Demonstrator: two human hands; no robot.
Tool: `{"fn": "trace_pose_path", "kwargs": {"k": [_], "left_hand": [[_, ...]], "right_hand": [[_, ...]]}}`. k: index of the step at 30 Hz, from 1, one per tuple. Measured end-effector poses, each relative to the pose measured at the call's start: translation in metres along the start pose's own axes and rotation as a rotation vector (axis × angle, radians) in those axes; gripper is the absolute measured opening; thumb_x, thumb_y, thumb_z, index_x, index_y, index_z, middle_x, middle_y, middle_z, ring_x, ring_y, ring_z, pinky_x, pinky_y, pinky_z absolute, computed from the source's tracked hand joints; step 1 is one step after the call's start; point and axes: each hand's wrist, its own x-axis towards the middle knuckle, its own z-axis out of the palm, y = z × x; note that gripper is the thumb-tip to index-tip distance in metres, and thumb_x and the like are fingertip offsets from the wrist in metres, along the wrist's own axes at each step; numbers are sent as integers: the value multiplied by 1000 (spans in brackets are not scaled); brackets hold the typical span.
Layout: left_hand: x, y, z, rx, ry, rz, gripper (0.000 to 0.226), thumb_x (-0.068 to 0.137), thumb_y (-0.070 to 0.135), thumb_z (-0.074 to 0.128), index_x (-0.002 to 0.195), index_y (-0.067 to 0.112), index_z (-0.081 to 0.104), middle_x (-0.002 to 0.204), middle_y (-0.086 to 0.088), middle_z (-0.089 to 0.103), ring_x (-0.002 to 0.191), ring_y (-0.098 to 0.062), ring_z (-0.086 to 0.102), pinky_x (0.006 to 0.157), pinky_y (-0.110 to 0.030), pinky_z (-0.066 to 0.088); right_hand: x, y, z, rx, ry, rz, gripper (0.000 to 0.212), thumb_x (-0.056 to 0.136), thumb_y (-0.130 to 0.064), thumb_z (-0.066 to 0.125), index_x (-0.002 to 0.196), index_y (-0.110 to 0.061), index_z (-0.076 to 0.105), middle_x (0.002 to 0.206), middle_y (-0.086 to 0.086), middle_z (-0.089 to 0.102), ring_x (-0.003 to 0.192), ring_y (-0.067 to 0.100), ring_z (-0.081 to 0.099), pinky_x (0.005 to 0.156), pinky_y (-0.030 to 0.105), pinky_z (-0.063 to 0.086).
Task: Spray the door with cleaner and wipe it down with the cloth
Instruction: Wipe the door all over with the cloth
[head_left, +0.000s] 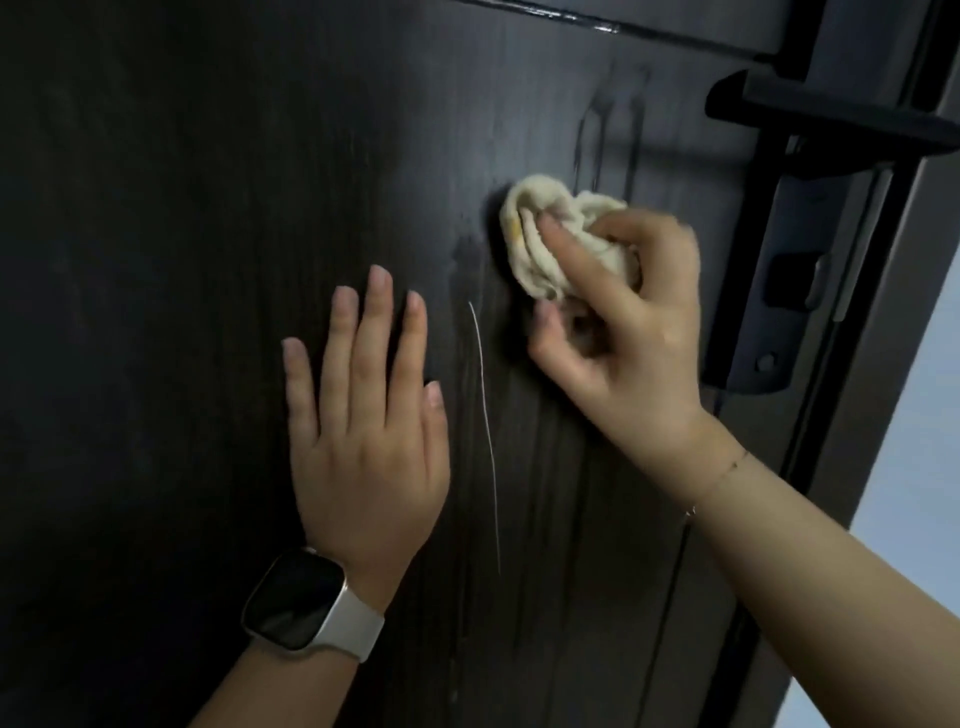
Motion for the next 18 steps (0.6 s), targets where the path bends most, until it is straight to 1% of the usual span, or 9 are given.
{"fn": "trace_pose_path", "kwargs": {"k": [2, 3, 5, 7, 9, 12, 14, 15, 18], "left_hand": [[0, 1, 1, 3, 10, -7, 51, 103, 23, 35, 152, 10, 27, 160, -9, 18, 150, -24, 15, 122, -48, 9], [1, 2, 1, -5, 22, -5, 51, 103, 22, 35, 152, 9, 27, 160, -9, 20, 150, -25, 16, 121, -48, 11], [1, 4, 2, -25, 45, -4, 52, 103, 21, 35, 152, 8, 25, 159, -11, 24, 149, -25, 18, 121, -48, 14], [1, 4, 2, -30, 57, -11, 53, 102, 20, 34, 152, 8, 21, 158, -11, 25, 149, -26, 20, 121, -48, 15], [1, 4, 2, -11, 59, -11, 53, 102, 20, 34, 152, 7, 22, 158, -11, 24, 149, -25, 19, 121, -47, 15], [2, 4, 0, -20, 42, 7, 52, 100, 17, 35, 150, 7, 27, 159, -10, 22, 149, -22, 15, 122, -44, 12], [2, 4, -5, -78, 29, 9, 52, 99, 14, 35, 150, 7, 29, 159, -9, 23, 150, -21, 15, 122, -42, 11], [2, 3, -9, -131, 19, 11, 51, 99, 13, 35, 150, 8, 29, 159, -8, 24, 149, -20, 17, 122, -41, 13], [14, -11, -28, -238, -11, 48, 53, 100, 14, 33, 152, 13, 21, 159, -3, 25, 147, -16, 25, 119, -37, 21]], "right_hand": [[14, -4, 7, 44, 60, 23, 29, 88, -25, 70, 109, -6, 72, 103, 20, 57, 99, 26, 46, 93, 19, 31], [19, -6, 9, 57, 66, 21, 25, 89, -25, 71, 107, -7, 74, 101, 19, 58, 98, 27, 47, 92, 17, 29], [28, -6, 11, 91, 56, 10, 18, 89, -18, 71, 104, -8, 75, 100, 18, 59, 96, 27, 48, 90, 16, 29], [31, -7, 10, 145, 30, 23, 16, 89, -9, 67, 104, -7, 74, 103, 18, 59, 98, 28, 48, 89, 20, 32], [17, -14, 10, 180, -45, -3, 23, 87, 0, 62, 106, -4, 73, 106, 19, 58, 100, 31, 48, 88, 25, 33], [-31, -25, 6, 206, -253, -151, 28, 94, -4, 49, 111, -4, 70, 111, 11, 51, 99, 27, 46, 90, 25, 32], [-49, -29, 1, 249, -333, -148, 26, 93, -5, 51, 110, -5, 71, 108, 6, 50, 97, 23, 47, 89, 22, 35], [-47, -30, -2, 268, -352, -133, 25, 90, -4, 54, 107, -6, 72, 103, 7, 53, 94, 22, 48, 86, 22, 38], [-10, -30, -4, 271, -376, -74, 21, 81, 3, 62, 95, -6, 74, 93, 11, 58, 88, 25, 53, 70, 35, 47]]}}
